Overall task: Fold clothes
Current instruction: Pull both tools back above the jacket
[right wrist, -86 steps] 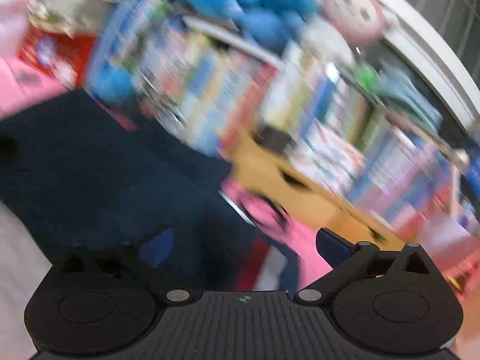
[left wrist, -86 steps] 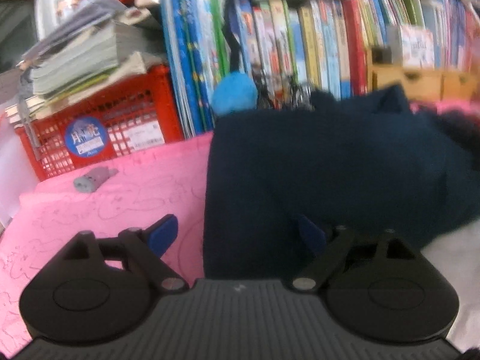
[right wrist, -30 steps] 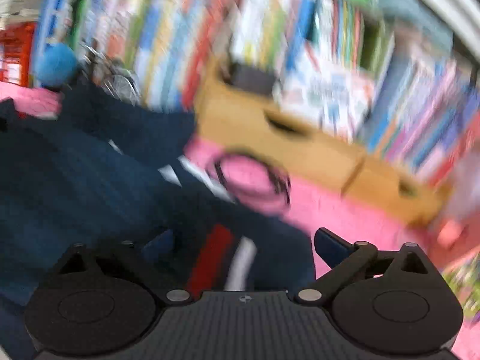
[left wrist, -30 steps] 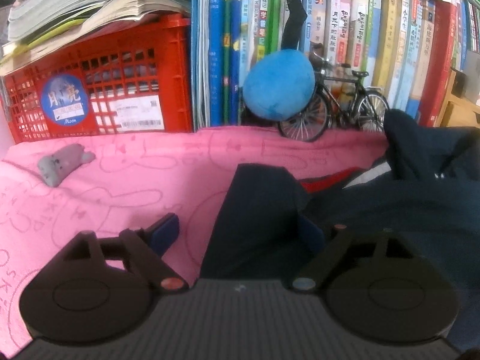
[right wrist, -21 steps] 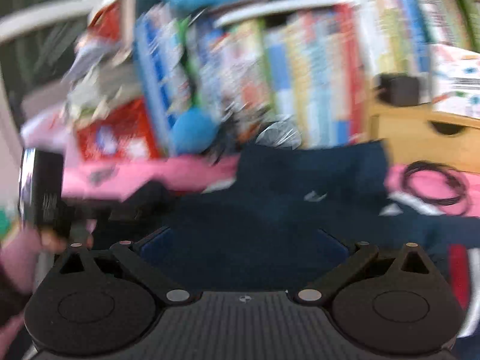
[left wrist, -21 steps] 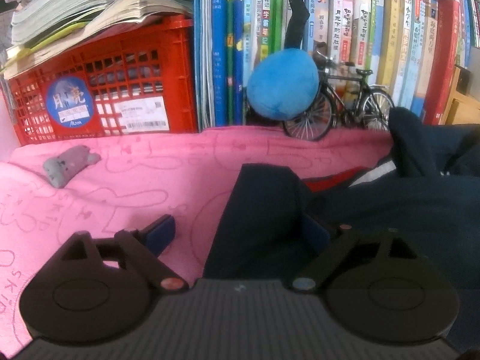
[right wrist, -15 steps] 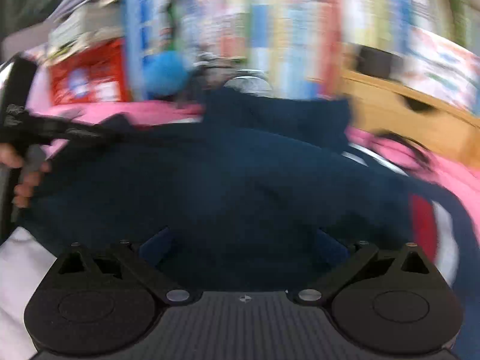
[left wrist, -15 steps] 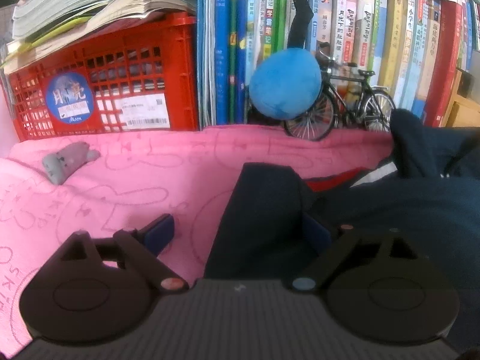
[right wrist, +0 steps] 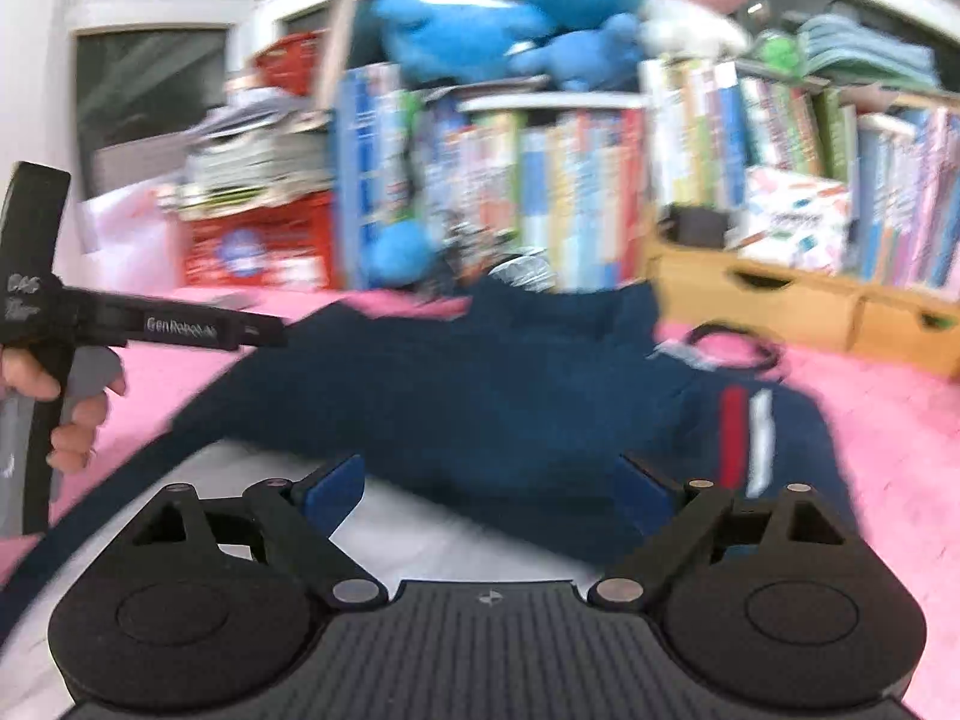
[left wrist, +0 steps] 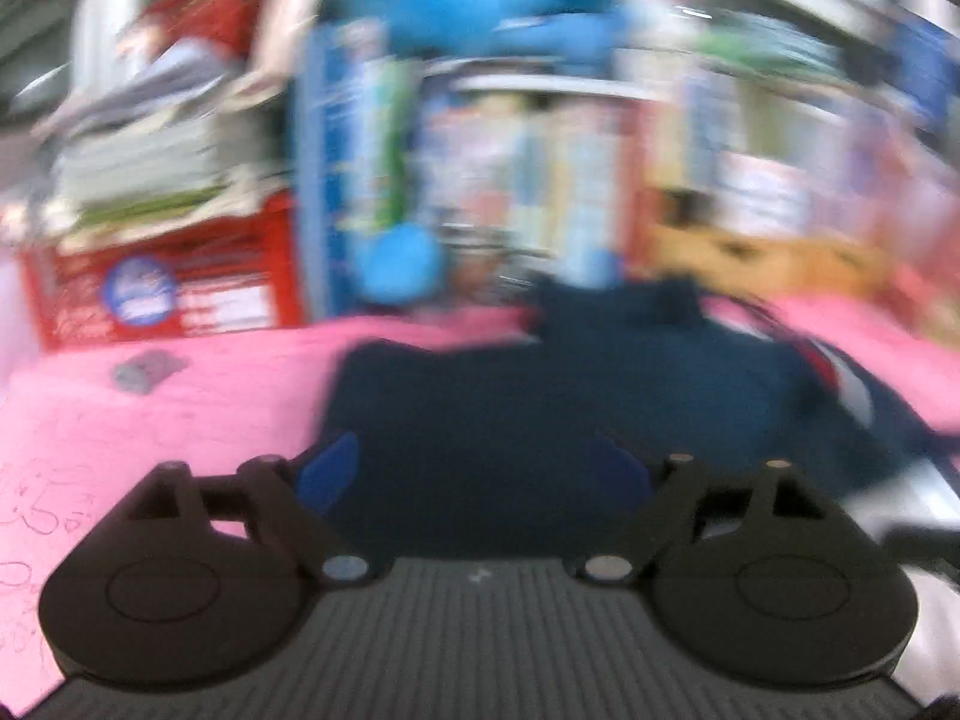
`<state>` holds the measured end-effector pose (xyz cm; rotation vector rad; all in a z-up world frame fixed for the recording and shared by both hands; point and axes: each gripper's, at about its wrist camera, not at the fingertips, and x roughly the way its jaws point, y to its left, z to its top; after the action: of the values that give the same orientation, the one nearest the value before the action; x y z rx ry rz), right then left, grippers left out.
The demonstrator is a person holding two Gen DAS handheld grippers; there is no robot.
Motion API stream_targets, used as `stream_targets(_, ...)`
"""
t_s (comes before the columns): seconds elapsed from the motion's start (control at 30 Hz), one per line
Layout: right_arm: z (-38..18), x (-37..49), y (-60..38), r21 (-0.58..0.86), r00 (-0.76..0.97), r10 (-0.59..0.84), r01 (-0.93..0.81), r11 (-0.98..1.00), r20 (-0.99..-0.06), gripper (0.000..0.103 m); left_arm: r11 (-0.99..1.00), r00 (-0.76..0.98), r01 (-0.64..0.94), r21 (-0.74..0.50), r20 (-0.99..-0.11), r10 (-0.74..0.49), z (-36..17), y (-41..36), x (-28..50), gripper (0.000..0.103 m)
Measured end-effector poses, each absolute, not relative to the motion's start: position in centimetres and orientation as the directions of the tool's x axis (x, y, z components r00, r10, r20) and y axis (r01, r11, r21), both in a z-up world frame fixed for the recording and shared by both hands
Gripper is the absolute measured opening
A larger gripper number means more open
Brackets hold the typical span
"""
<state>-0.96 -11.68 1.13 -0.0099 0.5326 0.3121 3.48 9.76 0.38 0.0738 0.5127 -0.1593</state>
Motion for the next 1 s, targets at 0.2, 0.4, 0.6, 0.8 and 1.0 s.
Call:
stream_targets(0.2, -0.6, -7.9, -9.6, 0.116, 0.746, 0.363, -0.363, 0.924, -0.558, 0.094, 0.959, 0.778, 0.276, 0.072, -0.602, -0.178, -3.6, 5.3, -4.4, 0.088)
stream_targets(0.4, -3.4, -14.2, -12.5, 0.073, 0.777, 0.242, -0.246, 0.966, -0.581, 0.094, 0.992, 0.818, 0.124, 0.003, -0.567, -0.100, -5.5, 6.4, -10.5, 0.089)
stream_targets(0.6, -3.8, -21.0, -16.9, -0.026, 0.850, -0.018, 0.005, 1.000, -0.527, 0.094, 1.000, 0.820, 0.021, 0.007, -0.572, -0.013, -4.8, 6.9, -17.4, 0.088)
stream_targets(0.8, -1.7, -29.3, -16.7, 0.059, 0.917, 0.038, -0.015, 0.998, -0.397, 0.100, 0.994, 0.839, 0.084, 0.064, -0.543, -0.036, -2.8, 5.6, -23.6, 0.091)
stream_targets(1.0, -2.6, -29.6, -11.1, -0.072, 0.906, 0.078, -0.118, 0.990, -0.416, 0.101, 0.991, 0.807, 0.079, 0.103, -0.590, -0.003, -4.2, 5.1, -22.2, 0.091)
